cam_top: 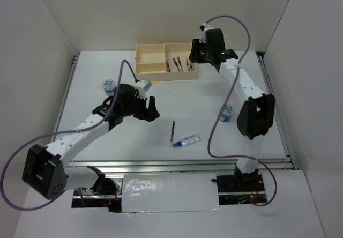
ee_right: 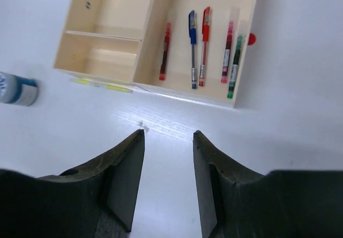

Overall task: Sort the stationery into containers
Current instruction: Pick up the pen from the center of the board.

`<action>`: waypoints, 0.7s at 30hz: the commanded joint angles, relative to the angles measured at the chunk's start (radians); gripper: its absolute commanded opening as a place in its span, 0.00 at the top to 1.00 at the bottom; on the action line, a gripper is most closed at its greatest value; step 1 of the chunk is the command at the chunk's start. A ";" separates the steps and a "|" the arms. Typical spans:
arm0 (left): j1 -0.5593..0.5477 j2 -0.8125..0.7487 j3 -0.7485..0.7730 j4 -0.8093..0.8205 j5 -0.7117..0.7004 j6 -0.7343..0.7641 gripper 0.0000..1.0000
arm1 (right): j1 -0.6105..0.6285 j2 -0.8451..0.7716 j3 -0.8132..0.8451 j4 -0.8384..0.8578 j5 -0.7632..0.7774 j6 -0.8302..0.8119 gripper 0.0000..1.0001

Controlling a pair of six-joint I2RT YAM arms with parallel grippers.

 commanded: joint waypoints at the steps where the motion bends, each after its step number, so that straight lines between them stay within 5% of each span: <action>1: -0.067 0.122 0.100 -0.051 -0.101 0.048 0.24 | -0.041 -0.251 -0.122 -0.015 -0.055 -0.015 0.52; 6: -0.171 0.297 0.218 -0.076 -0.132 0.034 0.30 | -0.098 -0.435 -0.340 -0.053 -0.085 -0.030 0.52; 12: -0.228 0.484 0.372 -0.160 -0.201 -0.051 0.49 | -0.168 -0.567 -0.475 -0.113 -0.115 -0.055 0.53; 21: -0.317 0.564 0.297 -0.169 -0.273 -0.160 0.54 | -0.254 -0.633 -0.517 -0.148 -0.153 -0.073 0.53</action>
